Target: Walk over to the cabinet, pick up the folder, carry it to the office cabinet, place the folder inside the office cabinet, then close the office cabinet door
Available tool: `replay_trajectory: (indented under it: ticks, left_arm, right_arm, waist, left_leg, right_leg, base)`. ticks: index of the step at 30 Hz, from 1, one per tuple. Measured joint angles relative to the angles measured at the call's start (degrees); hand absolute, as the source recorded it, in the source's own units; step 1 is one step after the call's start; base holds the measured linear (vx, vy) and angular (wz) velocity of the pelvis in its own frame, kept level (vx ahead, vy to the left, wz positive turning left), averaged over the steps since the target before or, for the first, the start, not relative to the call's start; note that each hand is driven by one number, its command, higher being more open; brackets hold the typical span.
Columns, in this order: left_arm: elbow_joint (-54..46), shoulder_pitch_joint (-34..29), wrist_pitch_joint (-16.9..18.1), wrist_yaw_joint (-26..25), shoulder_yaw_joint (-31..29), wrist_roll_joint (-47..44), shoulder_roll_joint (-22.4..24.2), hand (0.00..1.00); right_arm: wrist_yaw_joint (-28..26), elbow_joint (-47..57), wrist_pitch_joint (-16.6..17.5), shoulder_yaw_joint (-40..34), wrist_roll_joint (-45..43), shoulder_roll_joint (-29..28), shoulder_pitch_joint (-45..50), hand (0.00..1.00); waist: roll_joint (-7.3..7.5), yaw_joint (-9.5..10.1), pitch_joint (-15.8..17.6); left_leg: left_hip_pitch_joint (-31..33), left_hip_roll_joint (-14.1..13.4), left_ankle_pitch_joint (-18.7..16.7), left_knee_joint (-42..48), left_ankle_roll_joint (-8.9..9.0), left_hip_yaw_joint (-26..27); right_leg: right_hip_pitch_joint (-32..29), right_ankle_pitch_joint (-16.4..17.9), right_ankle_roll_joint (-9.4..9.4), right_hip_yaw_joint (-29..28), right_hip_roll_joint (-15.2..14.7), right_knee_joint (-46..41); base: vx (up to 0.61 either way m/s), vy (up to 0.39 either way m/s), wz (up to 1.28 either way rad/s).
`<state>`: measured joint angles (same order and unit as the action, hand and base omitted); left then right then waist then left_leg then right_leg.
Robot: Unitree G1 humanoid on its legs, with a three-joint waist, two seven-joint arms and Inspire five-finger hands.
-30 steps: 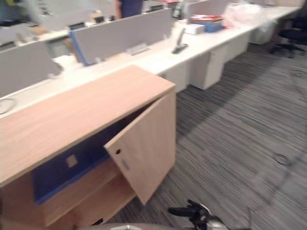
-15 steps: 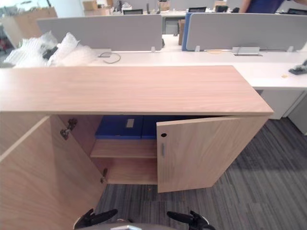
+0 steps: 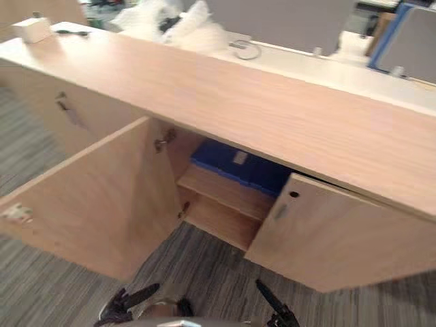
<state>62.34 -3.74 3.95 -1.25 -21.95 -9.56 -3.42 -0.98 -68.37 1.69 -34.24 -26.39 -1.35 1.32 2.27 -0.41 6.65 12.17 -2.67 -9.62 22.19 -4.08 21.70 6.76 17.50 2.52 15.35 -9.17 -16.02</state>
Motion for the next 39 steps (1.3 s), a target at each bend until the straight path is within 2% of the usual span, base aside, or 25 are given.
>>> replay_trajectory:
  ticks: [2,3,4,6,7,9,13,15,18,20,22,23,25,28,31,32,34,36,37,38,39]
  left_arm:
    - [1.7,0.2,0.0,0.1,2.5,0.0,0.0,1.0]
    - [2.2,0.2,0.0,0.2,3.8,0.1,0.0,1.0]
    - [2.7,0.2,0.0,0.2,4.9,0.1,0.0,1.0]
    - [3.3,0.3,0.3,0.4,5.9,0.1,0.0,1.0]
    - [3.4,0.3,0.3,0.6,5.8,0.1,0.0,1.0]
    - [3.4,0.3,0.7,0.8,5.9,0.1,-0.1,1.0]
    - [3.7,0.3,1.0,1.1,5.9,-0.6,0.0,1.0]
    - [4.2,0.3,1.0,1.1,5.6,-2.8,-0.2,1.0]
    - [5.1,-0.1,0.9,1.0,1.7,-5.7,0.0,1.0]
    - [5.7,-0.7,0.4,1.0,-3.9,-7.2,0.0,1.0]
    - [6.1,-2.4,-0.8,0.7,-13.3,-10.0,-0.4,1.0]
    - [6.1,-3.0,-1.0,0.4,-15.3,-11.3,-0.6,1.0]
    - [6.0,-4.5,-2.0,-0.5,-23.6,-15.0,-2.3,1.0]
    - [5.6,-5.6,-2.2,-1.3,-30.8,-15.1,-6.5,1.0]
    - [1.9,-5.9,-2.2,-1.4,-37.5,-14.5,-11.2,1.0]
    - [0.9,-5.7,-2.2,-1.4,-37.9,-14.3,-12.0,1.0]
    - [-1.3,-4.4,-1.6,-1.4,-35.9,-11.9,-14.0,1.0]
    - [-2.4,-2.8,-1.3,-1.5,-33.0,-9.8,-14.2,1.0]
    - [-2.6,-1.3,-1.1,-1.6,-30.2,-8.6,-14.2,1.0]
    - [-2.7,0.0,-1.1,-1.7,-27.7,-7.2,-14.1,1.0]
    - [-3.4,1.4,-1.4,-2.1,-23.4,-5.4,-13.6,1.0]
  right_arm:
    - [0.1,-0.1,0.2,-4.6,-2.3,-0.1,0.3,1.0]
    - [0.1,-0.3,0.2,-6.1,-3.3,-0.1,0.7,1.0]
    - [0.1,-1.1,0.3,-7.5,-3.4,-0.1,0.7,1.0]
    - [0.3,-2.0,0.3,-7.5,-3.4,0.2,0.9,1.0]
    - [0.4,-2.5,0.3,-7.6,-3.4,0.0,1.1,1.0]
    - [0.5,-2.6,0.3,-7.5,-3.4,-0.1,2.2,1.0]
    - [0.8,-2.8,1.0,-7.1,-3.4,0.2,2.9,1.0]
    - [1.0,-2.8,1.1,-6.7,-3.4,0.3,2.9,1.0]
    - [1.0,-2.9,1.1,-6.1,-3.4,0.5,3.7,1.0]
    - [0.9,-3.1,1.1,-6.2,-3.4,0.5,3.9,1.0]
    - [0.6,-4.0,1.0,-7.6,-3.7,0.3,3.9,1.0]
    - [0.6,-4.2,0.9,-8.0,-4.2,0.3,4.0,1.0]
    - [0.3,-5.0,0.8,-11.5,-5.4,0.4,4.0,1.0]
    - [0.1,-5.3,0.9,-12.7,-5.3,0.8,3.9,1.0]
    - [-0.8,-4.8,0.8,-14.3,-5.3,-0.1,3.9,1.0]
    - [-0.9,-4.7,0.8,-14.4,-5.3,-0.3,3.9,1.0]
    - [-1.0,-4.9,0.7,-15.4,-5.2,-0.1,4.0,1.0]
    - [-1.0,-4.9,0.6,-16.4,-5.2,0.3,4.1,1.0]
    - [-1.0,-4.9,0.6,-16.2,-5.2,0.4,3.7,1.0]
    - [-1.0,-4.9,0.6,-16.2,-5.2,0.4,3.4,1.0]
    - [-1.0,-4.8,0.5,-15.8,-5.2,0.5,3.4,1.0]
  waist:
    - [-1.19,-0.26,-0.7]
    - [-1.71,-0.27,-0.9]
    - [-1.95,-0.29,-1.1]
    - [-1.88,-0.64,-1.1]
    - [-1.38,-1.39,-0.8]
    - [-0.95,-1.52,-0.9]
    - [-1.13,-1.58,-0.9]
    - [-0.94,-1.59,-0.8]
    - [-0.82,-1.57,-0.8]
    - [-0.54,-1.36,-1.0]
    - [0.48,-1.3,-1.1]
    - [0.82,-1.21,-1.1]
    - [1.28,-0.83,-1.3]
    - [0.25,0.12,-1.1]
    - [0.09,0.05,-2.4]
    - [0.01,0.05,-2.4]
    - [-1.08,0.14,-2.9]
    - [-2.14,0.11,-3.4]
    - [-2.45,0.14,-3.3]
    - [-2.4,0.1,-3.3]
    - [-2.44,-0.11,-3.5]
  left_leg:
    - [-2.8,2.7,4.6,-8.7,-0.41,-1.2]
    - [-5.2,4.1,8.0,-15.4,-0.13,-1.8]
    - [-7.5,5.1,11.4,-21.7,0.05,-2.0]
    - [-9.9,5.6,14.9,-27.6,0.46,-2.7]
    - [-10.2,5.6,15.2,-27.7,0.67,-3.6]
    - [-11.0,5.4,15.3,-27.7,0.89,-3.9]
    - [-11.5,5.6,15.5,-27.7,1.27,-3.8]
    - [-11.3,6.3,15.7,-27.7,1.47,-4.0]
    - [-11.8,6.8,15.9,-27.7,1.44,-5.2]
    - [-11.7,7.0,15.8,-27.7,1.38,-5.3]
    - [-11.9,7.7,15.2,-27.7,0.89,-5.8]
    - [-12.1,7.9,15.0,-27.7,0.73,-6.0]
    - [-12.6,8.0,14.2,-27.7,0.74,-6.6]
    - [-14.3,6.6,13.2,-27.7,0.93,-6.8]
    - [-15.1,5.4,12.2,-27.4,1.21,-6.9]
    - [-15.4,5.2,12.0,-27.3,1.21,-7.0]
    - [-16.2,4.4,11.7,-27.3,0.87,-7.8]
    - [-16.5,3.7,11.7,-27.3,0.8,-8.2]
    - [-16.9,3.6,11.7,-27.3,0.81,-8.1]
    - [-17.2,3.9,11.7,-27.3,0.88,-8.1]
    - [-17.4,4.3,11.7,-27.6,1.51,-8.3]
  right_leg:
    - [0.4,-3.1,-0.31,0.1,-0.2,2.3]
    - [0.5,-4.6,-0.48,0.0,-0.1,3.4]
    - [0.5,-5.4,-0.35,0.0,0.2,4.0]
    - [0.8,-5.8,0.01,0.2,0.9,4.9]
    - [2.0,-5.8,0.03,0.4,1.0,5.8]
    - [3.2,-5.8,0.03,0.4,1.3,6.5]
    - [4.6,-5.1,-0.11,0.5,1.6,8.4]
    - [5.2,-3.7,0.43,0.7,1.0,9.6]
    - [6.4,-3.0,0.31,2.1,0.6,10.2]
    - [6.5,-3.0,0.63,2.4,0.6,10.6]
    - [7.8,-3.3,1.3,3.1,0.3,11.9]
    - [8.2,-3.4,1.45,3.3,0.2,12.2]
    - [8.6,-4.1,1.78,3.1,0.2,11.6]
    - [8.9,-6.0,-0.07,1.9,1.3,9.6]
    - [8.0,-7.0,-1.72,1.4,2.6,6.7]
    - [8.0,-7.2,-1.99,1.3,2.7,6.1]
    - [7.2,-7.8,-2.91,1.2,3.1,2.8]
    - [6.3,-5.6,-3.2,0.9,3.2,1.8]
    - [5.8,-4.6,-3.0,1.1,3.2,4.2]
    - [4.9,-5.2,-2.84,1.1,3.1,6.6]
    - [4.9,-5.2,-1.74,1.3,2.8,7.5]
  base:
    - [0.02,0.045,0.48]
    - [-0.01,0.016,0.22]
    - [-0.01,0.01,0.15]
    - [-0.03,-0.004,0.17]
    - [-0.04,-0.027,0.27]
    - [-0.04,-0.056,0.11]
    - [-0.06,-0.083,-0.03]
    - [-0.04,-0.058,0.09]
    - [0.0,-0.043,0.2]
    - [0.04,-0.037,0.05]
    - [0.08,-0.046,0.11]
    - [0.11,-0.052,0.19]
    - [0.12,-0.039,0.14]
    - [0.14,-0.004,-0.02]
    - [0.15,-0.006,0.0]
    - [0.13,-0.012,0.03]
    - [0.12,-0.014,0.12]
    - [0.09,-0.013,0.1]
    - [0.06,-0.045,0.0]
    - [0.0,-0.089,0.02]
    - [-0.04,-0.112,0.03]
